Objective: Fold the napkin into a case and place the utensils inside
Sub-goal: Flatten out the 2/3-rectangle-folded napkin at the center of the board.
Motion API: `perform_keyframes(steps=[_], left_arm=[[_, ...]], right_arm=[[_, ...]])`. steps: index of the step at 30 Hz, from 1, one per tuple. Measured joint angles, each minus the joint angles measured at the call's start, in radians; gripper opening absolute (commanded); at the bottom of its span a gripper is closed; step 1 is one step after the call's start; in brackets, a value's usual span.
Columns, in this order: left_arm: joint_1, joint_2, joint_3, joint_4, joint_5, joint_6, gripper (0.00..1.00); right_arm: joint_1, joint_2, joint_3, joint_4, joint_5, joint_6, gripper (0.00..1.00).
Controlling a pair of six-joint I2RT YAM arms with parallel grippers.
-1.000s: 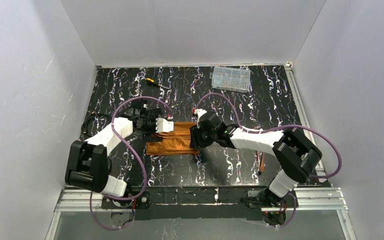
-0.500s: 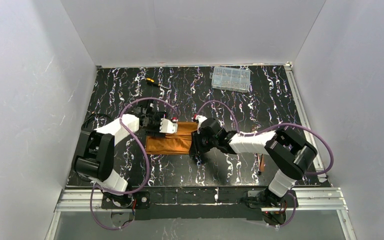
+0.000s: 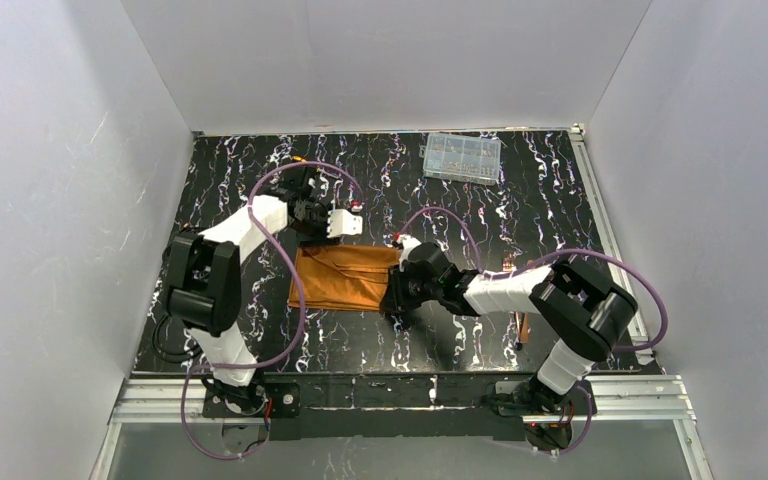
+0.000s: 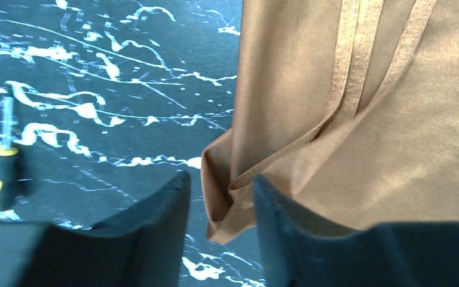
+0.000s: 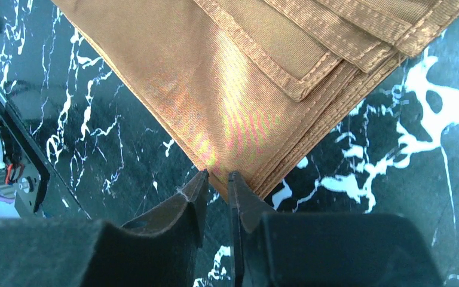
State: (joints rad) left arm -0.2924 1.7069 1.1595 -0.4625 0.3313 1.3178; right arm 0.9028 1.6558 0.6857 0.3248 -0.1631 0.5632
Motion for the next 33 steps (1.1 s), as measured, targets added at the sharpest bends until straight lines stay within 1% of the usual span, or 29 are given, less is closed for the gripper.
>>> perform_keyframes(steps=[1, 2, 4, 9, 12, 15, 18, 21, 23, 24, 28, 33], left_arm=[[0.0, 0.029, 0.034, -0.041, 0.003, 0.0, 0.91], [0.0, 0.05, 0.06, -0.074, 0.004, 0.003, 0.97], [0.0, 0.078, 0.094, -0.129, 0.006, 0.011, 0.98], [0.001, 0.077, 0.109, -0.252, 0.01, 0.038, 0.98], [0.001, 0.088, 0.2, -0.379, 0.023, 0.052, 0.98], [-0.002, 0.082, 0.246, -0.416, 0.031, 0.072, 0.98], [-0.014, 0.064, 0.18, -0.383, 0.019, 0.101, 0.98], [-0.042, 0.043, 0.052, -0.322, -0.008, 0.142, 0.98], [-0.058, 0.042, -0.002, -0.285, -0.027, 0.159, 0.98], [-0.067, 0.042, -0.021, -0.253, -0.038, 0.161, 0.97], [-0.073, 0.042, -0.015, -0.151, -0.061, 0.14, 0.76], [-0.072, 0.065, 0.077, -0.119, -0.089, 0.099, 0.49]], right_arm=[[0.0, -0.006, -0.007, 0.001, 0.0, 0.004, 0.28], [0.001, -0.016, -0.014, -0.001, 0.0, 0.007, 0.28], [0.001, -0.032, -0.026, -0.011, 0.0, 0.009, 0.27], [0.001, -0.04, -0.03, -0.027, 0.0, 0.01, 0.25], [0.001, -0.04, -0.03, -0.029, 0.002, 0.01, 0.24], [0.001, -0.046, -0.03, -0.04, 0.002, 0.009, 0.24], [0.001, -0.061, -0.034, -0.064, 0.002, 0.008, 0.24], [0.001, -0.073, -0.035, -0.093, 0.002, 0.006, 0.24], [0.001, -0.075, -0.035, -0.099, 0.002, 0.006, 0.24], [0.001, -0.076, -0.035, -0.1, 0.002, 0.006, 0.24], [0.001, -0.076, -0.035, -0.1, 0.001, 0.006, 0.24], [0.001, -0.075, -0.035, -0.099, -0.002, 0.006, 0.23]])
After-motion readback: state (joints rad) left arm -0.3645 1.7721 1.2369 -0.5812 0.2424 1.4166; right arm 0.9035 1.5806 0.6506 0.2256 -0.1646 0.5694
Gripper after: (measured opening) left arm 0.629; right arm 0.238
